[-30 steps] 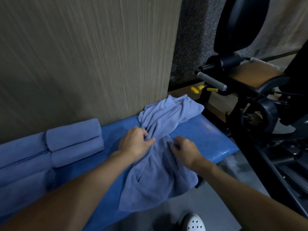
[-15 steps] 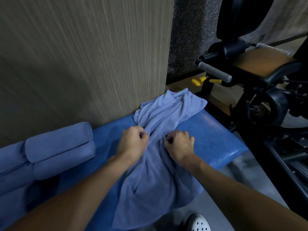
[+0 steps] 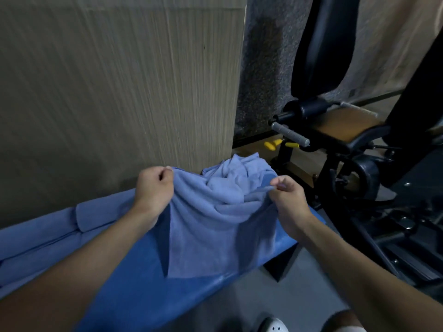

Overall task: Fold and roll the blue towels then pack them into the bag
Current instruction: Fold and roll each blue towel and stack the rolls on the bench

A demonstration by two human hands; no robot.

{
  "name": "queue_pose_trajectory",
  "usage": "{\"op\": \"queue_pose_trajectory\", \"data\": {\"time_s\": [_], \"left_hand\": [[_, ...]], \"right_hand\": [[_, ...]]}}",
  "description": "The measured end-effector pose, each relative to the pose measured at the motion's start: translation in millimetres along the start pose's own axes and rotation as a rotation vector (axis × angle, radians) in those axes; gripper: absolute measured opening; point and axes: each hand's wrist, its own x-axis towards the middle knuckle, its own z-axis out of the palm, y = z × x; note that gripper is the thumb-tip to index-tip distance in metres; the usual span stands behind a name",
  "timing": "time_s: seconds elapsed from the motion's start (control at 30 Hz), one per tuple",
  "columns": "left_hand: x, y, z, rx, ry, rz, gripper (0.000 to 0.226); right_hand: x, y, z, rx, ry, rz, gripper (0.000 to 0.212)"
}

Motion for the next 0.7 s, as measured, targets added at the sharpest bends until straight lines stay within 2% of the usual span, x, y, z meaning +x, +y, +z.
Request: {"op": "queue_pose_trajectory", "data": {"time_s": [0.13, 0.27, 0.4, 0.57, 0.63, 0.7], "left_hand": [[-8.3, 18.6, -26.4, -0.058, 0.013, -0.019, 0.033], [-17.3, 31.5, -48.2, -0.064, 0.007, 0.019, 0.039], [-29.9, 46.5, -66.0, -0.12, -0.019, 0.046, 0.049], [-37.8, 59.0, -85.2, -0.171, -0.013, 0.047, 0.026], [-37.4, 60.8, -91.8, -0.183, -0.007, 0.042, 0.023], [-37.7, 61.0, -97.6, -0.2, -0.002, 0.042, 0.026]], "right_hand": [[-18.6, -21.2, -9.2, 0.176, -0.128, 0.148, 0.028], [-36.7, -28.4, -12.9, 0.02, -0.172, 0.025, 0.02], [-46.9, -36.3, -16.0, -0.023, -0.219, -0.024, 0.019], [-57.0, -51.4, -18.1, -0.143, -0.223, -0.078, 0.038], [-60.7, -60.8, -16.7, -0.096, -0.217, -0.059, 0.034], [-63.2, -69.3, -16.7, 0.012, -0.242, 0.002, 0.021]]}}
